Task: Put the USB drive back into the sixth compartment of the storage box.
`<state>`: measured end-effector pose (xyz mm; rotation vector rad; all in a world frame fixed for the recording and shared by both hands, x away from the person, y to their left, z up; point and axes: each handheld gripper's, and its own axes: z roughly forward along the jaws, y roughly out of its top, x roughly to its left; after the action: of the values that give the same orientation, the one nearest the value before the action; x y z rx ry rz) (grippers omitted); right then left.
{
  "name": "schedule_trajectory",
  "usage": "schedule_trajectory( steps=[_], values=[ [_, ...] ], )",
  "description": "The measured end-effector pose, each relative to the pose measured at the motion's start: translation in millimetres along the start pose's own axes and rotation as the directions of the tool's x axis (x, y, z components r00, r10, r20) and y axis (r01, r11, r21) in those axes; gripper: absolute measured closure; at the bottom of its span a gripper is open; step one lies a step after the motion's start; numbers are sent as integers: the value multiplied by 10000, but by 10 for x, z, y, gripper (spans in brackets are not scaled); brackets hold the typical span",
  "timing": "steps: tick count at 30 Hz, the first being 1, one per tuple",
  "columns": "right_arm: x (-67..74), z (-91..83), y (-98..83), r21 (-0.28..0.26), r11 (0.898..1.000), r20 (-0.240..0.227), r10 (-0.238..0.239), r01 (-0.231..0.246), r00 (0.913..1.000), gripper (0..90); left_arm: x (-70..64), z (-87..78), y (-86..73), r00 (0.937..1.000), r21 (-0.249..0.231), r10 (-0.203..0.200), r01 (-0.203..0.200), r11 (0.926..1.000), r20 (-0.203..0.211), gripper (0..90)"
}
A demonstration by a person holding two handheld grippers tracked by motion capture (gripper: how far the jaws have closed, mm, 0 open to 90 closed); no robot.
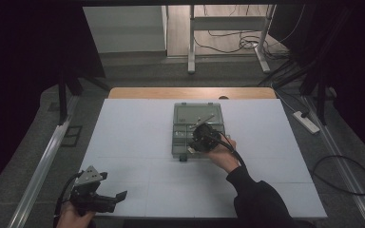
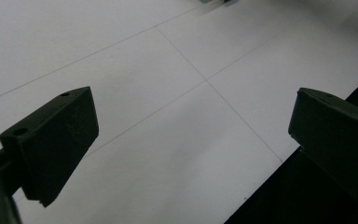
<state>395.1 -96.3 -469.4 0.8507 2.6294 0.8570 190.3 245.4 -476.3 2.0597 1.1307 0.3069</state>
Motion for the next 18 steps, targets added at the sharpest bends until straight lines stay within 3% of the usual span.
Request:
schedule_trajectory(
  steps=[9, 18],
  values=[
    [25, -63, -22, 35, 10000, -2, 33, -33, 10000, 505, -4, -9, -6, 10000, -71, 59, -59, 10000, 0, 17],
    [31, -148, -38, -126, 9994, -103, 330, -332, 9994, 406, -9, -17, -11, 10000, -145, 64, -64, 9999, -5, 17]
  ],
)
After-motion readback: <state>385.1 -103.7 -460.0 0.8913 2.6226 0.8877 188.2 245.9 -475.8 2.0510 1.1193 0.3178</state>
